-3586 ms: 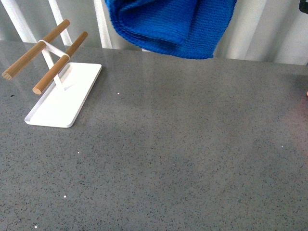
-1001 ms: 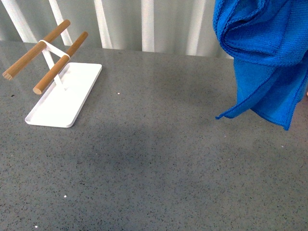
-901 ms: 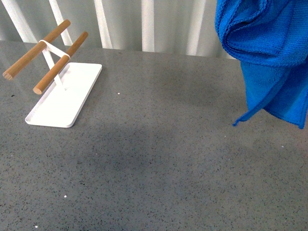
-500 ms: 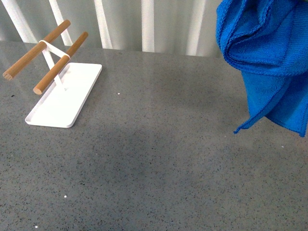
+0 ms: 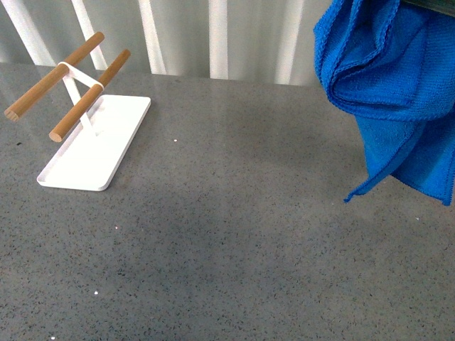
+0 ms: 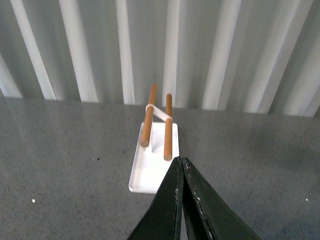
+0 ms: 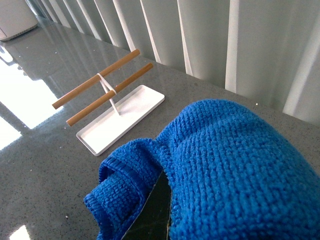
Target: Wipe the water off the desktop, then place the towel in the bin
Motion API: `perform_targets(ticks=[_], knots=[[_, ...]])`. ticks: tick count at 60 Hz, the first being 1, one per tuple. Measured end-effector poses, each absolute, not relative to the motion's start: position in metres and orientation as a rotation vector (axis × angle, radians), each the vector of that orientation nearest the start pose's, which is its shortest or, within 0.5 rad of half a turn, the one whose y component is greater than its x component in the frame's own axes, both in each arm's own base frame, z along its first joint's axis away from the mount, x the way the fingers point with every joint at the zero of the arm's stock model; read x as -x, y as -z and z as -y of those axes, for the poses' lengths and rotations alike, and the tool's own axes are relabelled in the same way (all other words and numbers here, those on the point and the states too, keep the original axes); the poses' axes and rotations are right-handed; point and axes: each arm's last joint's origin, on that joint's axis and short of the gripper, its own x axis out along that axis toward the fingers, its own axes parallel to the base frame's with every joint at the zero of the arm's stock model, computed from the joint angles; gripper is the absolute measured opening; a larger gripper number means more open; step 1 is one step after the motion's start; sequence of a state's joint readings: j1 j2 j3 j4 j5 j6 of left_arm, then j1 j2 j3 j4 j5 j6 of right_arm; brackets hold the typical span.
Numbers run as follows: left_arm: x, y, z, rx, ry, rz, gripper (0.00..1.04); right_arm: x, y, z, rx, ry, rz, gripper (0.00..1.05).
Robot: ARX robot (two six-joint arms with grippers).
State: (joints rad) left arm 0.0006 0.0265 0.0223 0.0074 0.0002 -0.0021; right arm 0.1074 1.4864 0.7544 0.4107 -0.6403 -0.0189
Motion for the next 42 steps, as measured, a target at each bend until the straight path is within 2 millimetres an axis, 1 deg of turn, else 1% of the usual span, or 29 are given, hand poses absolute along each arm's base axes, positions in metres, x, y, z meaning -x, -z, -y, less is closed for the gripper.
perform_targets(ticks=[13, 17, 18, 19, 22, 25, 27, 28, 31, 32, 35, 36, 39, 42], knots=[[-0.097, -0.171, 0.0, 0.002, 0.0, 0.02, 0.03, -0.302, -0.219, -0.049, -0.063, -0.743, -0.317, 0.05], [-0.097, -0.171, 0.0, 0.002, 0.0, 0.019, 0.03, -0.302, -0.217, -0.048, -0.049, -0.716, -0.342, 0.05], [-0.097, -0.171, 0.0, 0.003, 0.0, 0.019, 0.05, -0.303, -0.216, -0.048, -0.045, -0.709, -0.352, 0.05], [-0.097, -0.171, 0.0, 0.002, 0.0, 0.019, 0.1, -0.304, -0.214, -0.048, -0.04, -0.696, -0.371, 0.05], [-0.097, -0.171, 0.0, 0.002, 0.0, 0.019, 0.21, -0.307, -0.208, -0.047, -0.025, -0.67, -0.418, 0.05], [-0.097, -0.171, 0.0, 0.002, 0.0, 0.019, 0.28, -0.31, -0.201, -0.047, -0.014, -0.647, -0.461, 0.05], [-0.097, -0.171, 0.0, 0.002, 0.0, 0.019, 0.35, -0.313, -0.192, -0.046, 0.005, -0.617, -0.509, 0.05], [-0.097, -0.171, 0.0, 0.002, 0.0, 0.019, 0.37, -0.313, -0.19, -0.046, 0.012, -0.609, -0.52, 0.05], [-0.097, -0.171, 0.0, 0.002, 0.0, 0.019, 0.46, -0.317, -0.176, -0.046, 0.053, -0.578, -0.587, 0.05], [-0.097, -0.171, 0.0, 0.002, 0.0, 0.019, 0.52, -0.319, -0.167, -0.045, 0.084, -0.564, -0.626, 0.05], [-0.097, -0.171, 0.0, 0.002, 0.0, 0.019, 0.62, -0.324, -0.149, -0.042, 0.15, -0.548, -0.698, 0.05], [-0.097, -0.171, 0.0, 0.002, 0.0, 0.019, 0.64, -0.325, -0.147, -0.042, 0.16, -0.548, -0.71, 0.05], [-0.097, -0.171, 0.0, 0.002, 0.0, 0.019, 0.75, -0.33, -0.132, -0.038, 0.206, -0.564, -0.767, 0.05], [-0.097, -0.171, 0.0, 0.002, 0.0, 0.019, 0.82, -0.334, -0.125, -0.036, 0.23, -0.575, -0.792, 0.05]])
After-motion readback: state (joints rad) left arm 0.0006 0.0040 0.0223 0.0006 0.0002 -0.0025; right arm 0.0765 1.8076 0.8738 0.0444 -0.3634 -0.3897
